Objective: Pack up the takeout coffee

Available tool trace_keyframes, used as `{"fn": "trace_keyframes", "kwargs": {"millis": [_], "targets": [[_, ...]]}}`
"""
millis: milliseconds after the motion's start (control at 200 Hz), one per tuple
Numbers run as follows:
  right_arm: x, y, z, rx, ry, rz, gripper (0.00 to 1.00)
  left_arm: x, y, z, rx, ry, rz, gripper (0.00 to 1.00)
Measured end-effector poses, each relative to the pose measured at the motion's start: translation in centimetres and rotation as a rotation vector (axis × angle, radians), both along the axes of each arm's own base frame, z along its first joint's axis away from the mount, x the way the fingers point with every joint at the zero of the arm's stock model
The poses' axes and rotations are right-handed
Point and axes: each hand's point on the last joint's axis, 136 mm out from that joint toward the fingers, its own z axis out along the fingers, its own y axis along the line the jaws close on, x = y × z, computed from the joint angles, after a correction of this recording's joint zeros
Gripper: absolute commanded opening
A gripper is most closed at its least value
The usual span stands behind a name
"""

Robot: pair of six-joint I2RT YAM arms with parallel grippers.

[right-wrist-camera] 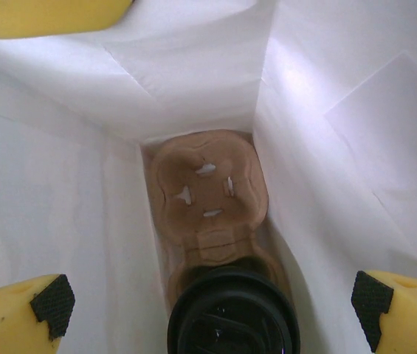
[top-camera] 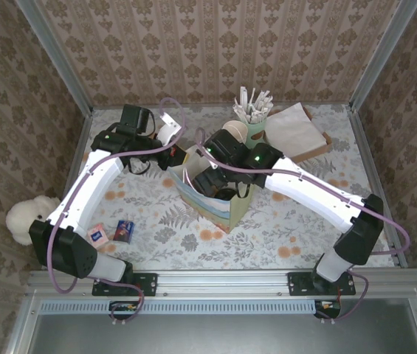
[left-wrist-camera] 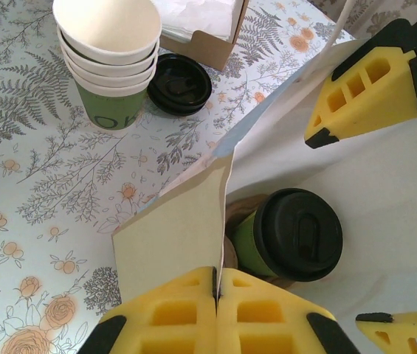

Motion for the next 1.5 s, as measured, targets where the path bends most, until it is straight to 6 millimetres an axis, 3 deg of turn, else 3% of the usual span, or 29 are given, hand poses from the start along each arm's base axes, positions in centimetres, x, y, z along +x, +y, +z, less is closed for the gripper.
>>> {"fn": "trace_keyframes", "kwargs": {"millis": [150, 385, 520, 630, 725, 795, 885, 1100, 1395, 1500], "targets": [[-0.6, -0.5, 1.4, 0.085, -0.087, 0.024, 1.0, 0.0, 0.0, 0.0, -0.001, -0.001, 0.0, 0.0], [-2.3, -1.1, 7.9, 0.298, -0.272, 0.088, 1.0, -0.1, 0.0, 0.1, -0.002, -0.004, 0.0, 0.0], [-4.3, -1.1, 10.7, 0.436, -0.325, 0.161, 1.0, 0.0, 0.1, 0.1, 0.001, -0.005, 0.002, 0.0], [-5.7, -2.7, 12.5, 0.526, -0.365, 0.138, 1.0, 0.0, 0.1, 0.1, 0.001, -0.005, 0.003, 0.0], [-5.8, -5.5, 13.2, 0.583, -0.363, -0.009, 1.0, 0.0, 0.1, 0.1, 0.0, -0.002, 0.006, 0.0], [-5.4, -7.5, 12.6, 0.598, -0.315, -0.156, 1.0, 0.0, 0.1, 0.1, -0.001, 0.001, 0.007, 0.0], [-5.1, -9.4, 10.1, 0.577, -0.194, -0.337, 1.0, 0.0, 0.1, 0.1, -0.002, 0.003, 0.009, 0.0], [-5.1, -10.9, 3.6, 0.445, 0.038, -0.601, 1.0, -0.1, 0.1, 0.1, -0.002, 0.003, 0.009, 0.0], [-5.6, -11.3, 3.8, 0.418, 0.149, -0.75, 1.0, 0.0, 0.1, 0.1, -0.006, 0.018, 0.021, 0.0], [-6.2, -10.4, 3.4, 0.423, 0.178, -0.751, 1.0, 0.0, 0.1, 0.1, -0.008, 0.024, 0.025, 0.0]]}}
